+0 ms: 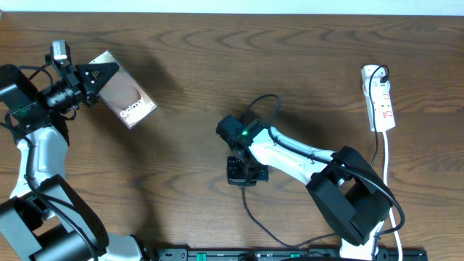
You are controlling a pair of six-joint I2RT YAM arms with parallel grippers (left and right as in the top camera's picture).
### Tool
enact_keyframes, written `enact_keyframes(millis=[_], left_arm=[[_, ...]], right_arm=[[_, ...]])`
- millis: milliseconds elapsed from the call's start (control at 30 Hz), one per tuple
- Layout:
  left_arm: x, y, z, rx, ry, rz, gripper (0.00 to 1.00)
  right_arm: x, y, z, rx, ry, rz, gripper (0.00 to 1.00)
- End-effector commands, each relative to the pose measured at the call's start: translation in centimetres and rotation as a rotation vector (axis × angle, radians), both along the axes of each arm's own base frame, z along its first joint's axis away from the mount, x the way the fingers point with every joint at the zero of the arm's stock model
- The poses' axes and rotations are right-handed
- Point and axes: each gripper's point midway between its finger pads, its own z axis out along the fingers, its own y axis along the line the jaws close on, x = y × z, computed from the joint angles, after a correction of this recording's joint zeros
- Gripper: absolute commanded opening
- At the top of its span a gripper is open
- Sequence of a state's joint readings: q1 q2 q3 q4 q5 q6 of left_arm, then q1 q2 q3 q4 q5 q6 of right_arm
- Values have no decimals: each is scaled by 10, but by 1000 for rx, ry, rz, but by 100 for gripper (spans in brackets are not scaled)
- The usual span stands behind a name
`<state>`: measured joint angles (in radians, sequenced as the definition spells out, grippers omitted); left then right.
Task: Plug charger to phone and switch on socket
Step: 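Lift the cable plug with the right gripper toward the phone's bottom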
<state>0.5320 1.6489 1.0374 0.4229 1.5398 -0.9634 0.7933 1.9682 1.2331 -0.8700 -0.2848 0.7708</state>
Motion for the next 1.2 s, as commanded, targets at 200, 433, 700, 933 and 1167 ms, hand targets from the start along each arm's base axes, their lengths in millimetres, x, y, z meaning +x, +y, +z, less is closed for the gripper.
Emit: enact_keyframes(millis=[200, 433, 700, 933, 1167], left_arm=[[-4, -3, 3, 4, -22, -32, 8], [-3, -14, 3, 5, -23, -58, 7], [-3, -44, 3, 45, -92, -137, 8], [-4, -67, 3, 79, -157, -196, 8], [-4, -70, 3, 78, -157, -202, 7]], right_arm=[[-13, 99, 97, 1037, 45, 489, 1], [-13, 116, 155, 1436, -65, 683, 1], [-6, 120, 167, 1499, -138, 738, 1], [20, 112, 172, 1488, -167, 675, 1], [46, 104, 179, 1490, -228, 636, 1]])
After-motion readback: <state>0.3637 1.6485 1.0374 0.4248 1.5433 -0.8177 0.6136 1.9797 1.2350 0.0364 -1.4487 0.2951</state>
